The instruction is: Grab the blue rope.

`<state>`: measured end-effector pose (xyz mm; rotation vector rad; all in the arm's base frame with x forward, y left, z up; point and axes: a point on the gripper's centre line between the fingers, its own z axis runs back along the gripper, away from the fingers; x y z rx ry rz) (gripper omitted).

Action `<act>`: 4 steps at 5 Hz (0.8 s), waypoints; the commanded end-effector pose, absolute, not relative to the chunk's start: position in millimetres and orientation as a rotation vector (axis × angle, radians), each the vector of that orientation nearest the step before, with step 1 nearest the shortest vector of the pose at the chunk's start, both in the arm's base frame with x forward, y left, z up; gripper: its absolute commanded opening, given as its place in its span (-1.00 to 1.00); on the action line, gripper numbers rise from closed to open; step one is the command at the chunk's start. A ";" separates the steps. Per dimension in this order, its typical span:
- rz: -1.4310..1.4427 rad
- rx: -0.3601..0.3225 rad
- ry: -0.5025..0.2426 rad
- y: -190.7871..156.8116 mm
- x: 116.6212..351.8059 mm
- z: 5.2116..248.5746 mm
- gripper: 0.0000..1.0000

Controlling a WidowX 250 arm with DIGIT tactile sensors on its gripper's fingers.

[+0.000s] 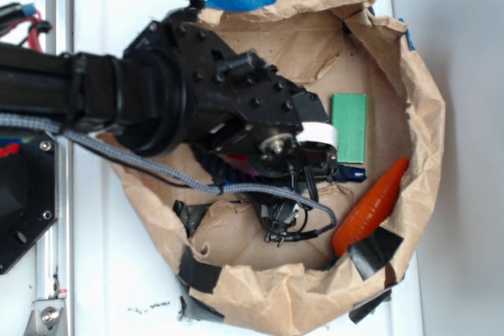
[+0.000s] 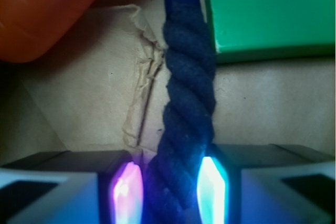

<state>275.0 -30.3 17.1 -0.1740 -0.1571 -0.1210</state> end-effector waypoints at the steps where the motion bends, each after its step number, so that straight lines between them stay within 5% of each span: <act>1: -0.127 -0.182 -0.142 -37.9 266.6 13.1 -1.00; 2: -0.135 -0.193 -0.134 -35.4 266.0 22.7 -1.00; 4: -0.120 -0.161 -0.170 -30.8 244.7 113.5 -1.00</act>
